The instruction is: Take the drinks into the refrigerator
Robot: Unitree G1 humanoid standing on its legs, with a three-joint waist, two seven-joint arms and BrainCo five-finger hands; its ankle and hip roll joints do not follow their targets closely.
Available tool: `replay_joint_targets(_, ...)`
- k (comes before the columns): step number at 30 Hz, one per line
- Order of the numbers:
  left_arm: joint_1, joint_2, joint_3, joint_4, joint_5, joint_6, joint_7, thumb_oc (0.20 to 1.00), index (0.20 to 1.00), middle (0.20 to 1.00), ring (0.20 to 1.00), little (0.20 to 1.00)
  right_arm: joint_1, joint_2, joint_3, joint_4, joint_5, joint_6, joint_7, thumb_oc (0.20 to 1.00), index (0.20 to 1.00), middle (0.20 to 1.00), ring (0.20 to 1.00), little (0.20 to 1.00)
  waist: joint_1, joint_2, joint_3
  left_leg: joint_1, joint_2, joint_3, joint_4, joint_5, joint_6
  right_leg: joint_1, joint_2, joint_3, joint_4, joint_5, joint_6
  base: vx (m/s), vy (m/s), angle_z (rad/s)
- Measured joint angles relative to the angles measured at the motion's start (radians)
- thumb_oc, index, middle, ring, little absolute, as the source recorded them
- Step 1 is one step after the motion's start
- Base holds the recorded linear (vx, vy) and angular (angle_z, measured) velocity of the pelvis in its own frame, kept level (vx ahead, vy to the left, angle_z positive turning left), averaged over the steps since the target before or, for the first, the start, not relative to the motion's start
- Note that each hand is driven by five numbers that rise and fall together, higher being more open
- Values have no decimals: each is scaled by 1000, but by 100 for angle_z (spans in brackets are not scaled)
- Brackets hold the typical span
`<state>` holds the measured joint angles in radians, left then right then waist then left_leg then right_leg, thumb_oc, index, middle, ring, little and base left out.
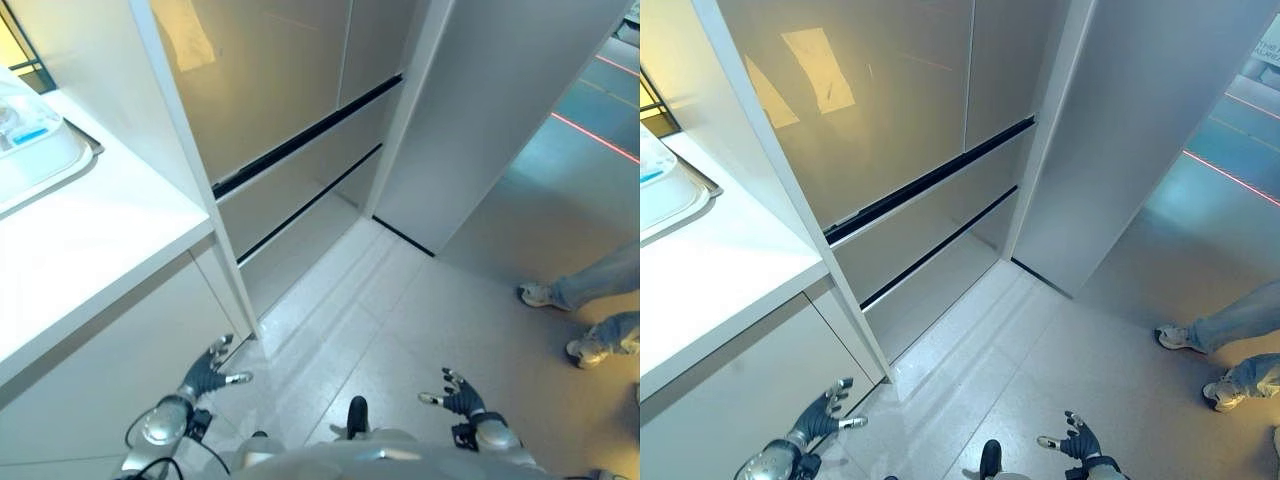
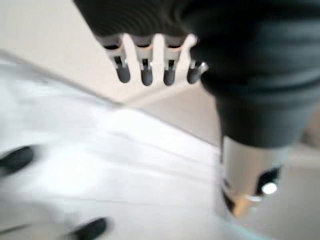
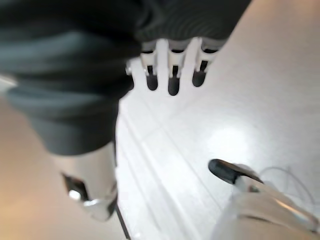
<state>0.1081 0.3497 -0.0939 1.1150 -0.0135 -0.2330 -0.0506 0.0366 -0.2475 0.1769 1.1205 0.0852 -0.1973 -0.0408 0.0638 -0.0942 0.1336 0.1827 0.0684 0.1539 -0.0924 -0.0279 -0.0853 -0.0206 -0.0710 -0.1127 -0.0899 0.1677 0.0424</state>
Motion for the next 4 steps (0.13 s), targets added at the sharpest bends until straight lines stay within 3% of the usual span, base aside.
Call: replay_joint_targets(4,-15,-28,90,214,0,67,32,1000,1000,1000,1000,1000,5,1,1,24,-8,9,-1,1000,1000,1000,1000,1000,-3,-10,-13,6,-1,8,2,-2,1,-2,2,11,0,1,1,34,13,-6)
